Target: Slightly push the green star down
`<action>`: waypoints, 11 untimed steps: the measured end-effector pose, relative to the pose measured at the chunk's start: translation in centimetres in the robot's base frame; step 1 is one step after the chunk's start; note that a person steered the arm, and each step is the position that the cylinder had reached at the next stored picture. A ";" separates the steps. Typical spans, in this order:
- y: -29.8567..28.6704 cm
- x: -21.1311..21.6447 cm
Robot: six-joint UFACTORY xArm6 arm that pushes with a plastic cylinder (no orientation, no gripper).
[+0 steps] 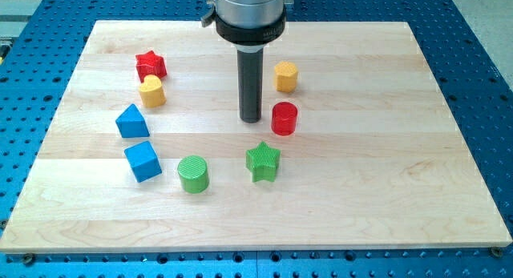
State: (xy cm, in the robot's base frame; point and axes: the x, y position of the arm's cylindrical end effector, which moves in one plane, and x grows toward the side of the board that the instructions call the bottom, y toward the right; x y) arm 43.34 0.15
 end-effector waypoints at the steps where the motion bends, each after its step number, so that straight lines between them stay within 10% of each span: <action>1: 3.5 1.7; 8: -2.4 10.7; 11: -0.9 6.7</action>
